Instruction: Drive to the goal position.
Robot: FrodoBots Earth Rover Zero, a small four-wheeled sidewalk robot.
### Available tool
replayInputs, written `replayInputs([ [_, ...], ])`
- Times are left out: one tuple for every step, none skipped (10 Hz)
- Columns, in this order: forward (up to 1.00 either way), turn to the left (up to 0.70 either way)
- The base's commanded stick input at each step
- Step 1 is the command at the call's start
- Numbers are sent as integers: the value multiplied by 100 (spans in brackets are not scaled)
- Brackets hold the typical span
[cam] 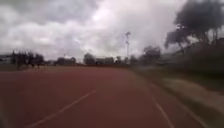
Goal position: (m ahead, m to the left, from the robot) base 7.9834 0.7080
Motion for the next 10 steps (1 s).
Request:
replayInputs([
  [85, -13],
  [85, -28],
  [85, -33],
  [85, -33],
  [85, -33],
  [85, -33],
  [85, -33],
  [85, -33],
  [85, -33],
  [85, -33],
])
